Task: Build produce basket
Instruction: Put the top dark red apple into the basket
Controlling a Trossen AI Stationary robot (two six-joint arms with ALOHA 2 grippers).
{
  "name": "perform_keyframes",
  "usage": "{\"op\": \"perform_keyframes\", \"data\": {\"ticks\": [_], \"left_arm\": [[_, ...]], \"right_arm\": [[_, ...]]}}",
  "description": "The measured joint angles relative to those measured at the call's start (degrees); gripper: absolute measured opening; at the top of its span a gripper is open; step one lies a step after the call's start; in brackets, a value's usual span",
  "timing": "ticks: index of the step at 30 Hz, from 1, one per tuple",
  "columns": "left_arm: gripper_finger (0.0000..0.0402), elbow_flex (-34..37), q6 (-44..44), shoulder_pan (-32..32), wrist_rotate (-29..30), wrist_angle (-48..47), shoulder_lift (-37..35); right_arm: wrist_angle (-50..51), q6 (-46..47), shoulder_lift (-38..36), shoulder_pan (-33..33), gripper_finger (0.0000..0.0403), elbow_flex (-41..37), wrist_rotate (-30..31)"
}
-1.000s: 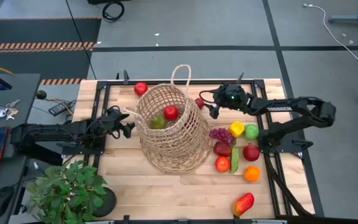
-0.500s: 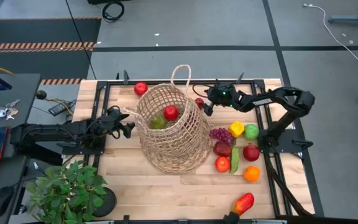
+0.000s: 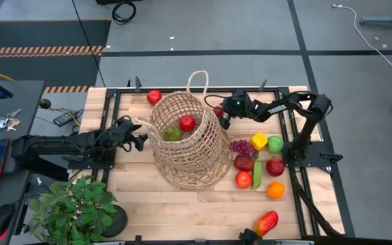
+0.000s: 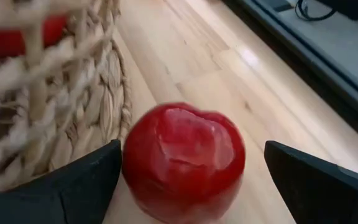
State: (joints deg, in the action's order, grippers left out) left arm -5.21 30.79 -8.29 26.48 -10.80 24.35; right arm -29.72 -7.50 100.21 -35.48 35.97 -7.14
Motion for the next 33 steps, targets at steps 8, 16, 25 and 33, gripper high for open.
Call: {"op": "perform_keyframes", "data": {"ticks": [8,16,25,33], "left_arm": [[0.0357,0.0,0.0,0.0,0.0,0.0,0.0],[0.0357,0.0,0.0,0.0,0.0,0.0,0.0],[0.0357,0.0,0.0,0.0,0.0,0.0,0.0],[0.0357,0.0,0.0,0.0,0.0,0.0,0.0]], "right_arm": [[-0.6,-0.1,-0.4,0.0,0.0362,0.0,0.1],[-0.3,-1.2,-0.4,0.0,0.0300,0.0,0.1],[0.9,-1.2,-2.3,-0.3,0.0291,0.0,0.3],[8.8,-0.9,-11.8,-0.3,0.0290,0.0,8.4]]}}
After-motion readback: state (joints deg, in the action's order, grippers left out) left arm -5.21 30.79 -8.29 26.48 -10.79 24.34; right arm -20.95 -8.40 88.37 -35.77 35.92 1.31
